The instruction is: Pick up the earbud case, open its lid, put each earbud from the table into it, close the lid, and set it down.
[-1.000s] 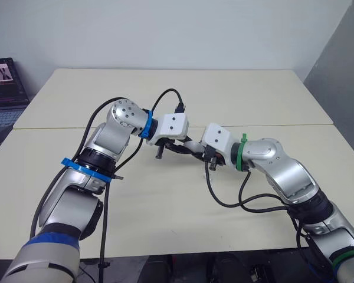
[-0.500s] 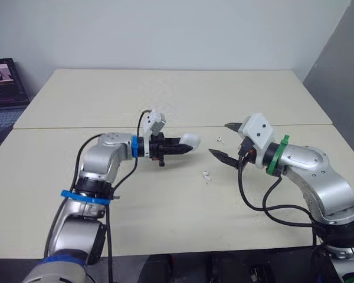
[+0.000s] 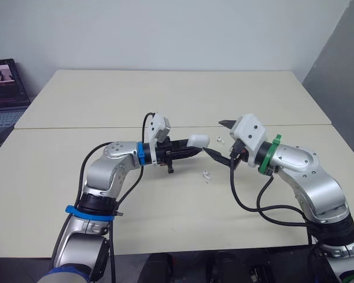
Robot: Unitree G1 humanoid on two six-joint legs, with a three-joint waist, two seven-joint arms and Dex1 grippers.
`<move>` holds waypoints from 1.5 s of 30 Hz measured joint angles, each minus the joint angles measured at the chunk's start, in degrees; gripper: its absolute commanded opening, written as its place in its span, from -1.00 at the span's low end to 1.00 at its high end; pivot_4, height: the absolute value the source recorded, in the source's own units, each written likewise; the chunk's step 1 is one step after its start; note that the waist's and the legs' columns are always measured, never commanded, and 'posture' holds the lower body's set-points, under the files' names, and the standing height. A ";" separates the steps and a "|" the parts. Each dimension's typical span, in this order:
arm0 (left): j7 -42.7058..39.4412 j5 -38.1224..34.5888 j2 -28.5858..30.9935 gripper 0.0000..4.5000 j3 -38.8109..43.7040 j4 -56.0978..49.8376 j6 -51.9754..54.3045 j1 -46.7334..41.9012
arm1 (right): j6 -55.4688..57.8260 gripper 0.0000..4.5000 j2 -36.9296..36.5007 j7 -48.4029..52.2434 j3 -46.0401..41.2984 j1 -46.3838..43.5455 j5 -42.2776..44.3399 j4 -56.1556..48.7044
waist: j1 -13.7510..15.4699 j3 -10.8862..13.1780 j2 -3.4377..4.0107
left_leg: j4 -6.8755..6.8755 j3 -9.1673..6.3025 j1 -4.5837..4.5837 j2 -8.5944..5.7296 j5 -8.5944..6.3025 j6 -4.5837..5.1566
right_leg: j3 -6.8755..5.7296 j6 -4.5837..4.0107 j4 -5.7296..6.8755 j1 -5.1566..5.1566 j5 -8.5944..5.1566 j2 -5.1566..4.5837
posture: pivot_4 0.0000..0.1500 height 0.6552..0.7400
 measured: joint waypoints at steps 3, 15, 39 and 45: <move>-0.19 -0.27 0.23 -0.67 -0.35 -0.06 0.10 0.64 | 0.10 0.99 0.02 -0.59 -1.43 -1.49 0.04 0.47 | 0.08 0.00 0.00 | 0.01 0.00 -0.01 -0.02 0.00 0.00 | -0.02 0.00 -0.02 0.00 0.00 0.00 | 1.00 1.00; 5.13 0.37 -5.46 -0.67 1.61 2.72 -12.19 1.68 | 7.25 0.99 1.90 -0.84 -8.49 -2.65 9.28 1.22 | 0.24 0.00 0.00 | 0.01 0.04 -0.02 -0.03 -0.01 0.01 | 0.04 0.03 -0.09 0.03 0.04 -0.13 | 1.00 1.00; 17.63 3.94 -6.90 -0.67 8.35 8.40 -26.13 3.68 | 5.53 0.99 12.04 -13.86 6.25 14.49 -0.13 10.11 | 0.21 -0.01 -0.01 | 0.02 0.11 0.06 0.01 0.01 0.03 | 0.15 0.15 -0.13 0.04 0.13 0.11 | 1.00 1.00; 17.62 3.94 -6.89 -0.67 8.36 8.36 -25.29 3.68 | 3.57 0.30 13.11 -13.77 6.48 14.05 -1.74 12.02 | 0.15 -0.01 -0.01 | 0.01 0.12 0.08 0.05 0.01 0.03 | 0.18 0.13 -0.12 0.03 0.15 0.19 | 1.00 1.00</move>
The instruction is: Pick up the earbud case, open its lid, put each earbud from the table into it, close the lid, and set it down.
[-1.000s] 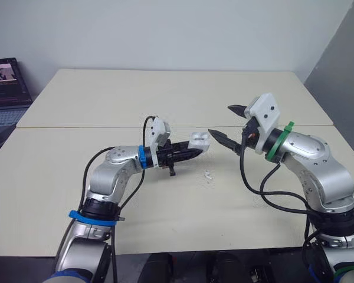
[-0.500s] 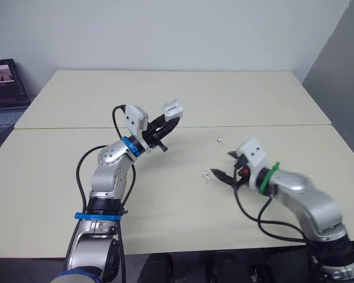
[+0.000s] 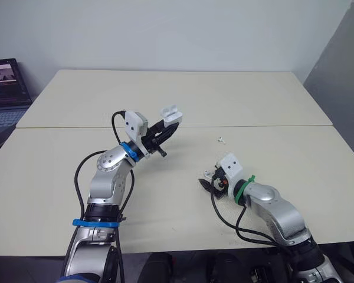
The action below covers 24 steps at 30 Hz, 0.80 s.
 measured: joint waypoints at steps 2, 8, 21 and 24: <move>-0.02 0.00 0.00 -0.67 0.00 0.00 0.01 0.00 | -0.17 -0.01 0.14 0.10 0.31 0.00 -0.47 0.01 | 0.00 0.00 0.00 | 0.00 0.00 0.00 0.00 0.00 0.00 | 0.01 0.00 0.00 0.00 0.00 0.00 | 1.00 1.00; 0.10 0.00 -0.14 -0.67 -0.02 0.00 0.00 0.00 | 0.15 -0.82 0.43 0.83 0.22 0.07 -0.42 -0.13 | 0.01 0.00 0.00 | 0.01 0.03 0.01 -0.01 0.00 0.00 | 0.06 0.00 0.00 0.00 0.01 0.00 | 1.00 1.00; 0.92 0.03 -1.87 -0.67 -0.76 -1.53 -1.14 3.01 | 2.14 -0.82 -41.55 26.45 -16.29 17.96 5.36 -16.74 | 1.34 0.02 0.02 | -0.04 0.14 -0.02 0.03 -0.06 0.08 | 0.11 0.04 -0.18 0.01 0.01 -0.01 | 1.00 1.00; 1.05 0.05 -3.69 -0.67 -1.88 -2.21 -1.85 3.77 | -0.93 -0.82 -48.08 32.34 -21.19 29.87 5.39 -17.74 | 1.43 0.02 0.03 | -0.06 0.12 0.00 0.06 -0.05 0.07 | 0.08 0.24 -0.16 0.03 -0.11 0.01 | 1.00 1.00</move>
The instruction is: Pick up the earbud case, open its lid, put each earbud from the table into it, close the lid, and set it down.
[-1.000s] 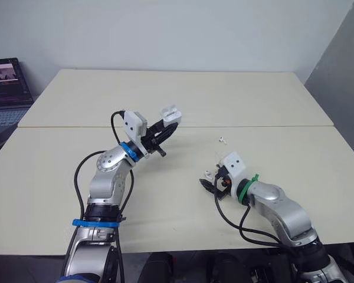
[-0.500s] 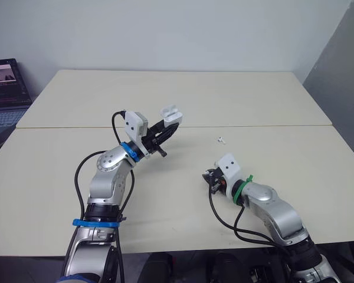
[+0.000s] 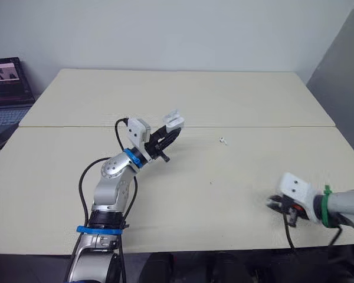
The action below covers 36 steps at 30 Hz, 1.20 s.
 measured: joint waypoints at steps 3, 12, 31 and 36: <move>0.44 -0.01 -0.50 -0.67 -0.30 -1.57 -0.44 1.43 | -6.26 -0.82 -3.77 2.82 -5.31 9.37 -3.29 1.82 | -0.05 -0.05 -0.10 | 0.10 0.01 0.16 0.01 0.00 0.00 | 0.02 0.07 -0.07 0.24 -0.03 0.00 | 1.00 1.00; 1.63 -0.11 -0.18 -0.67 -0.29 -5.21 0.75 4.87 | -15.91 -0.82 -5.61 5.46 -9.76 13.74 -8.29 12.53 | 0.28 -0.09 -0.21 | 0.10 -0.04 0.43 -0.09 0.17 0.29 | 0.12 0.32 -0.94 0.87 0.50 -0.23 | 1.00 1.00; 2.63 -0.41 -0.66 -0.67 -0.64 -7.15 2.07 6.32 | -29.51 -0.82 -9.24 15.41 -1.76 -3.17 -9.56 28.73 | -0.01 -0.05 -0.07 | 0.05 0.21 0.14 -0.08 0.20 0.37 | 0.35 0.38 -1.07 0.53 0.68 -0.19 | 1.00 1.00; 2.66 -1.10 -0.60 -0.67 -1.01 -8.22 2.46 6.37 | -32.59 -0.66 -9.16 16.39 1.92 -7.19 -11.07 31.87 | -0.02 -0.06 -0.03 | 0.05 0.22 0.15 -0.09 0.20 0.37 | 0.37 0.37 -1.05 0.53 0.69 -0.19 | 1.00 1.00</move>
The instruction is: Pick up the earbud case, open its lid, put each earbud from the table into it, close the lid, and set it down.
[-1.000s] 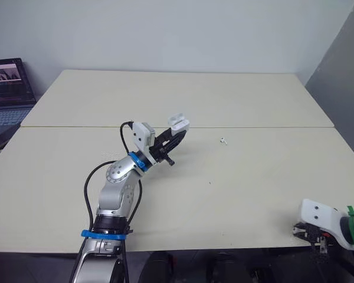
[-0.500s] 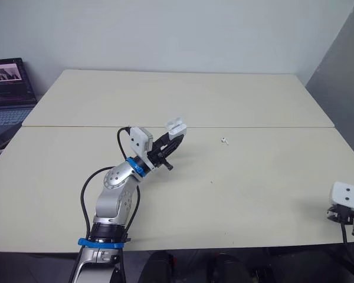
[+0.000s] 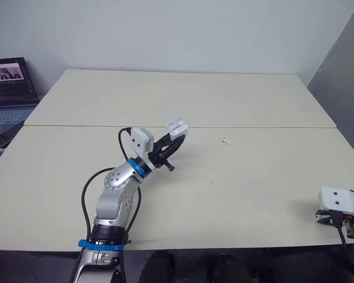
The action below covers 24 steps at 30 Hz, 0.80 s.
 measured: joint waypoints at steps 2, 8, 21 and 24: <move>0.03 -0.13 0.11 -0.67 -0.01 -0.20 0.51 0.07 | -0.64 -0.35 0.28 -0.01 0.88 -0.97 -0.44 0.99 | 0.01 0.00 0.00 | 0.00 0.00 0.00 0.01 0.00 0.00 | -0.01 0.00 0.00 0.00 0.00 0.00 | 1.00 1.00; 0.13 -0.20 0.29 -0.67 -0.02 -0.30 0.97 0.35 | -1.21 -0.05 0.57 0.07 1.79 -1.48 -1.48 2.17 | 0.01 -0.01 0.03 | 0.01 0.01 0.00 0.00 0.00 0.00 | 0.00 0.00 0.00 0.00 0.00 -0.01 | 1.00 1.00; 0.94 -0.33 0.29 -0.67 -0.05 -0.46 1.35 0.66 | 7.89 -0.05 0.35 0.77 0.18 0.41 -0.46 0.33 | 0.05 -0.02 0.03 | 0.02 -0.01 0.00 0.00 0.00 0.00 | -0.01 -0.02 0.02 0.02 0.01 -0.04 | 1.00 1.00; 0.96 -0.36 0.34 -0.67 -0.05 -0.47 1.41 0.73 | 12.07 -0.05 1.61 0.36 -0.22 -0.50 0.80 0.08 | 0.03 -0.02 0.02 | 0.03 -0.02 0.01 0.01 0.00 0.00 | -0.02 -0.03 0.02 0.03 0.01 -0.04 | 1.00 1.00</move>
